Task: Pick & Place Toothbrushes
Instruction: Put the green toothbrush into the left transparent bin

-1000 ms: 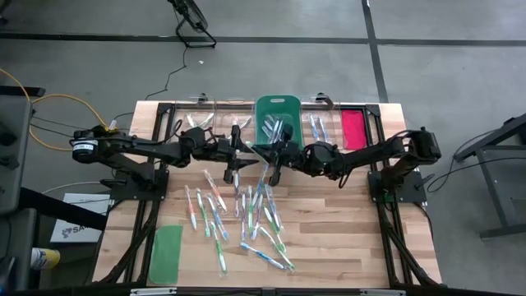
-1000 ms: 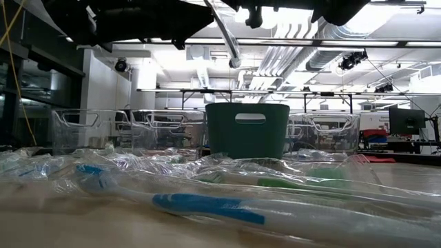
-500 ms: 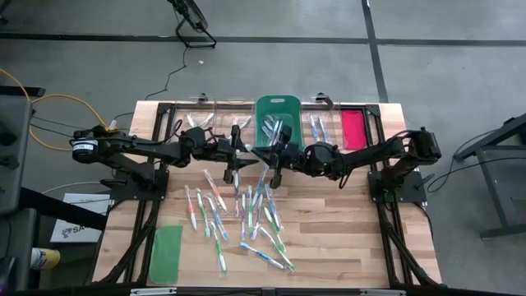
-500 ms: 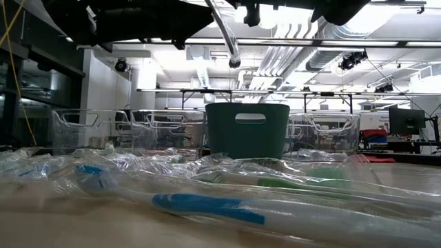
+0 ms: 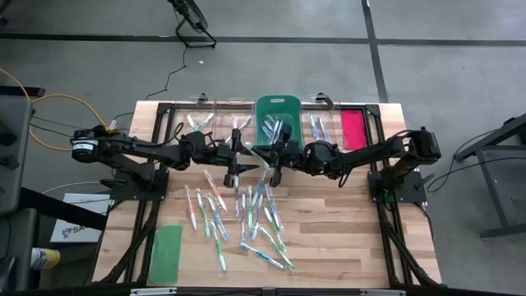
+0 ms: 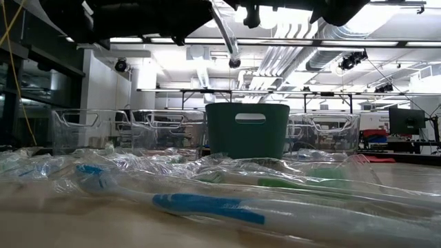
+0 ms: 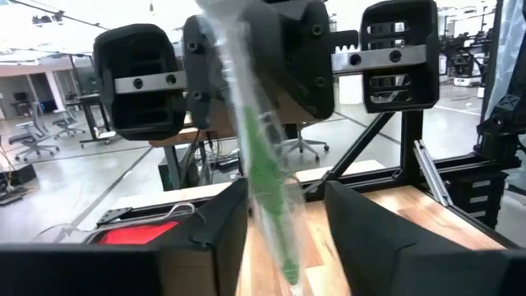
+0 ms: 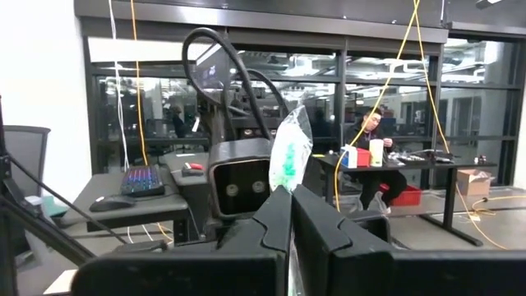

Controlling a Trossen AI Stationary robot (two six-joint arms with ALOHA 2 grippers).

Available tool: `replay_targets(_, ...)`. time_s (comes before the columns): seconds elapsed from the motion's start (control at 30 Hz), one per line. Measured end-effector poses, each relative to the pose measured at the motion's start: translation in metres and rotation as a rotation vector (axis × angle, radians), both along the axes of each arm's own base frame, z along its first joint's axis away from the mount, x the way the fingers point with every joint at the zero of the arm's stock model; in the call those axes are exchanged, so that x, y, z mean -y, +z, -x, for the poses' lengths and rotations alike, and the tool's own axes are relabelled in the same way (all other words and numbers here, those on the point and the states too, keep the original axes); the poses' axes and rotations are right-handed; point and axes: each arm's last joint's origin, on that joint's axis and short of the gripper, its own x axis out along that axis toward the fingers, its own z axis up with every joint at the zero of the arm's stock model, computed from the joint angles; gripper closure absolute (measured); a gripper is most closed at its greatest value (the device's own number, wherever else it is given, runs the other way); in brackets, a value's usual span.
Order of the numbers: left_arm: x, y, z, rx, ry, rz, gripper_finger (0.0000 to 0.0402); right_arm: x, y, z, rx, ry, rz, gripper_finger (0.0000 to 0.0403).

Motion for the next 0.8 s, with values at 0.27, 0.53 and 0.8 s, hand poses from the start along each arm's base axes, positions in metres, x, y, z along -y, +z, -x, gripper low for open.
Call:
replay_targets(0.27,0.0006,0.0012,-0.0001,0.011,0.018,0.004,0.0198,0.0,0.0,0.0,-0.001,0.0,0.0,0.04)
replay_targets(0.53,0.0002,0.0081,-0.0018,0.034,0.016,0.001,0.0247,0.0,-0.0007,-0.0001,-0.009,-0.001,0.0,0.04)
replay_targets(0.8,-0.0003,0.0041,-0.0025,-0.004,0.027,-0.026,0.0354,-0.0003,-0.0015,-0.0004,-0.018,0.0,0.0,0.04)
